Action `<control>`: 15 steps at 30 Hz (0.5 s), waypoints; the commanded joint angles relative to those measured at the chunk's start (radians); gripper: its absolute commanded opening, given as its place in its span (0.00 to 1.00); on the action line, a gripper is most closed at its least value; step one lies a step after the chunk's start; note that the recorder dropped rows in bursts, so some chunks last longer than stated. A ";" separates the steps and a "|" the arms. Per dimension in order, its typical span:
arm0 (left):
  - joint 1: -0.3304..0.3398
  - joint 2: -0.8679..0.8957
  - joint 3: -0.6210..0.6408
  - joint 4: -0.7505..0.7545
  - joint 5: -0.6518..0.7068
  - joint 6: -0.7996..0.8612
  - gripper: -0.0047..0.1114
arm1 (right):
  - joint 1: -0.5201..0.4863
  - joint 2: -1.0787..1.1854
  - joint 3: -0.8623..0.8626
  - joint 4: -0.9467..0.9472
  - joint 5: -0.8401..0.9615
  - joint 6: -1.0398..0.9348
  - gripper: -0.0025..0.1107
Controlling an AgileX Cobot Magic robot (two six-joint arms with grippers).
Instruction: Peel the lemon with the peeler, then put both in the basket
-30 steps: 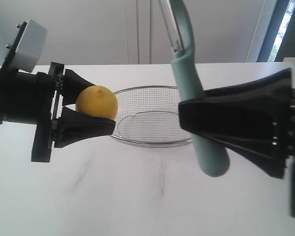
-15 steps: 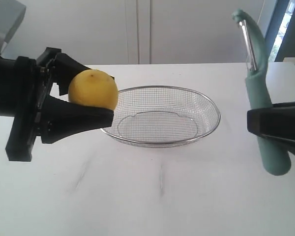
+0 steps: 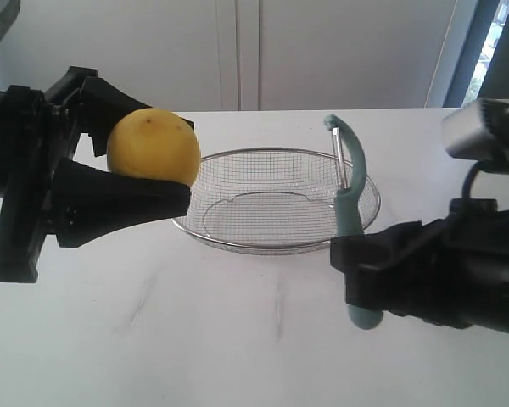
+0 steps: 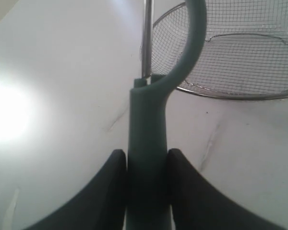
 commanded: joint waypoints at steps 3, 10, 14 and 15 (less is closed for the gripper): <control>-0.003 -0.009 -0.004 -0.042 0.026 0.160 0.04 | 0.000 0.128 0.006 0.088 -0.146 0.001 0.02; -0.003 -0.009 -0.004 -0.042 -0.011 0.160 0.04 | 0.050 0.210 0.006 0.114 -0.214 -0.004 0.02; -0.003 -0.009 -0.004 -0.042 -0.030 0.160 0.04 | 0.092 0.217 -0.008 0.114 -0.248 -0.004 0.02; -0.003 -0.009 -0.004 -0.042 -0.032 0.160 0.04 | 0.099 0.217 -0.012 0.114 -0.248 -0.004 0.02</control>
